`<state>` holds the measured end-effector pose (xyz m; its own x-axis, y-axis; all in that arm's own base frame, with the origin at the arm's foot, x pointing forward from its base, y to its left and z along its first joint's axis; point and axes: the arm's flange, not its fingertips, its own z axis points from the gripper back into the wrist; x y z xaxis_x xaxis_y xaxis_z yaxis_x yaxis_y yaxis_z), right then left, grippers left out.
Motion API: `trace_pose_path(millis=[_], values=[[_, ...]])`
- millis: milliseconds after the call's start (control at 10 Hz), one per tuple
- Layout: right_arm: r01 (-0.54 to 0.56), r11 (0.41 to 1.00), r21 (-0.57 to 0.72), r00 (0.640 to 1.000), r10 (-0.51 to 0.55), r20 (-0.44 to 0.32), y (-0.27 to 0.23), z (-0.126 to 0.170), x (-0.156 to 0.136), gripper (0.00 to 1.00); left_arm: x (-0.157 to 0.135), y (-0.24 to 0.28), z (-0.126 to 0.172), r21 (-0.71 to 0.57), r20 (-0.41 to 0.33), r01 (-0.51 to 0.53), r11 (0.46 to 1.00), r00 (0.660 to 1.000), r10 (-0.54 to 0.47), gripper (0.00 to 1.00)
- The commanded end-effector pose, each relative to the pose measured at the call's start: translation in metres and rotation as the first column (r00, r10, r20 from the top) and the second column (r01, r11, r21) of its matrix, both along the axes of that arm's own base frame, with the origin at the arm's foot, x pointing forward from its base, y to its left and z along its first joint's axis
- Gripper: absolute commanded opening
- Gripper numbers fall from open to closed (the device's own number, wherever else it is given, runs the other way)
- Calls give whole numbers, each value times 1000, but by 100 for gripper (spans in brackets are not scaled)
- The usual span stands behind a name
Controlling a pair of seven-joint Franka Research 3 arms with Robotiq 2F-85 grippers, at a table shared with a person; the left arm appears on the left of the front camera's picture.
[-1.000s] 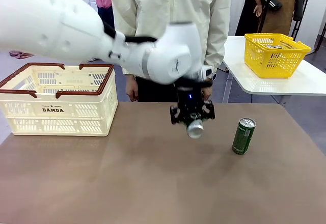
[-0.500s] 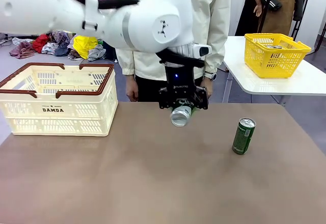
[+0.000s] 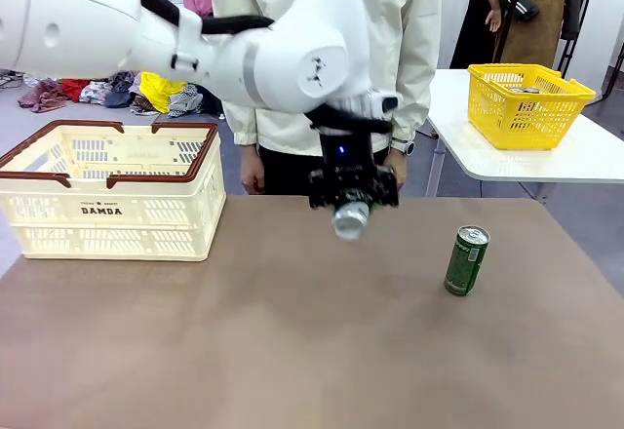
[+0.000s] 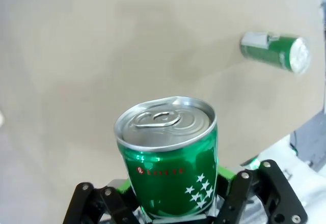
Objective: Place the drinks into the Shopping basket.
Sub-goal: Pick up one drink and place it into the Shopping basket.
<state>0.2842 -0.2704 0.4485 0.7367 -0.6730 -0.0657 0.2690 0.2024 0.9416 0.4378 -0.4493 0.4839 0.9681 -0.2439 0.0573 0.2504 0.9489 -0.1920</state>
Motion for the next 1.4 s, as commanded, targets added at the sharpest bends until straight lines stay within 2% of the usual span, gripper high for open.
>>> trace_pose_path(millis=[0,100,200,300,400,500,600,700,800,900,1000,1300], values=[[2,1000,4,1000,-2,22,-1,1,1,100,35,72,54,-17,133,-82,997,988,83,0],[2,1000,4,1000,-2,22,-1,1,1,100,55,121,80,-47,104,-95,994,990,99,0],[2,1000,4,1000,-2,22,-1,1,1,100,68,173,103,-70,119,-135,988,983,143,0],[2,1000,4,1000,-2,22,-1,1,1,100,84,231,125,-62,179,-207,976,960,215,0],[2,1000,4,1000,-2,22,-1,1,1,100,100,282,133,-34,241,-232,972,942,233,0],[2,1000,4,1000,-2,22,-1,1,1,100,111,326,134,-26,238,-363,932,903,358,0],[2,1000,4,1000,-2,22,-1,1,1,100,118,362,128,-49,177,-446,894,877,447,0],[2,1000,4,1000,-2,22,-1,1,1,100,117,391,118,-64,131,-473,879,869,477,0],[2,1000,4,1000,-2,22,-1,1,1,100,112,416,103,-69,101,-526,847,841,531,0],[2,1000,4,1000,-2,22,-1,1,1,100,109,434,97,-155,128,-610,777,767,628,0],[2,1000,4,1000,-2,22,-1,1,1,100,125,424,112,-32,143,-488,872,861,487,0],[2,1000,4,1000,-2,22,-1,1,1,100,125,424,112,-32,143,-488,872,861,487,0]])
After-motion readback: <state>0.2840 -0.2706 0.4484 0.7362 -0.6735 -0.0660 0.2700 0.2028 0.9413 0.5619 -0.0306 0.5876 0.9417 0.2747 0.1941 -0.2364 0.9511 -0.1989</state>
